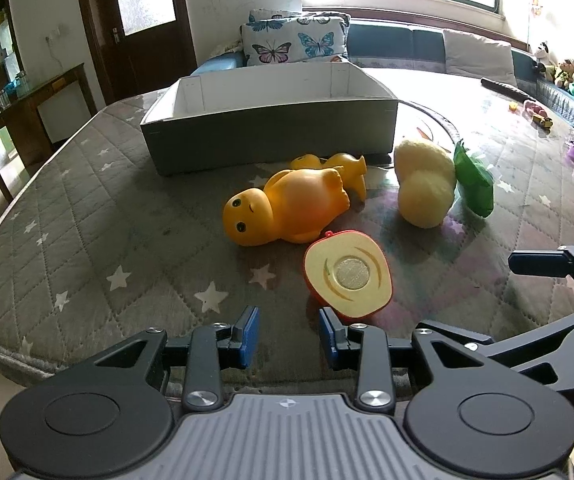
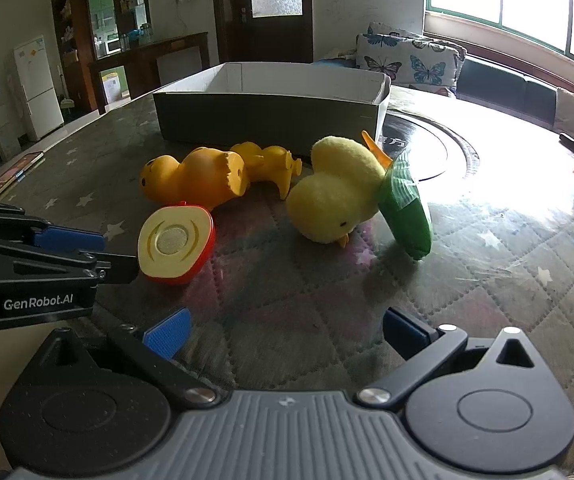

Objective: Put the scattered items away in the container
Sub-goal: 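Reach the right tool to the red-and-yellow fruit slice and grasp it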

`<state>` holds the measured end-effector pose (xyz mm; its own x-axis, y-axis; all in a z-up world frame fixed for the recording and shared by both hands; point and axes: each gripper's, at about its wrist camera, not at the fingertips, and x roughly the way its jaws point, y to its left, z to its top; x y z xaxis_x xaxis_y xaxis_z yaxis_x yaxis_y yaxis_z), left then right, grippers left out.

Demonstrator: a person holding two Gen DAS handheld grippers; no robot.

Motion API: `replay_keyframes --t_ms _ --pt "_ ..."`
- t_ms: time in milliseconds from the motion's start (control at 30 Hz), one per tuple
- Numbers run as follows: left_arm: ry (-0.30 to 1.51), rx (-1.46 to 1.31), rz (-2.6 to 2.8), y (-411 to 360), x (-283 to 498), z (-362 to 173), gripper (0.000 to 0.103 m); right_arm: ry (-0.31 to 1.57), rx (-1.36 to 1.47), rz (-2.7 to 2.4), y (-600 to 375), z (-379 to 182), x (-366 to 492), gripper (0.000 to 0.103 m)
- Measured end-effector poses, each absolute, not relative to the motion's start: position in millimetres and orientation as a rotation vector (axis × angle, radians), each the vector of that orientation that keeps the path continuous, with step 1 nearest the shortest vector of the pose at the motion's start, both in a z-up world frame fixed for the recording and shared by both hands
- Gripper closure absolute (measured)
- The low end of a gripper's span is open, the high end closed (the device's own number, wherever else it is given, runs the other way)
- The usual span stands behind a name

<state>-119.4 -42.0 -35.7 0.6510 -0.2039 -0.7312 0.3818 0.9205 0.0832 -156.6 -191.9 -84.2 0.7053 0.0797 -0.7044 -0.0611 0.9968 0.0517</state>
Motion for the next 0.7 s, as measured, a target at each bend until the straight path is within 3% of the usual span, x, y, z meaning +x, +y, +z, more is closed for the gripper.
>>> replay_keyframes --t_ms 700 --pt "0.799 0.154 -0.352 -25 -99 -23 0.067 0.762 0.017 0.149 -186 -81 -140 0.001"
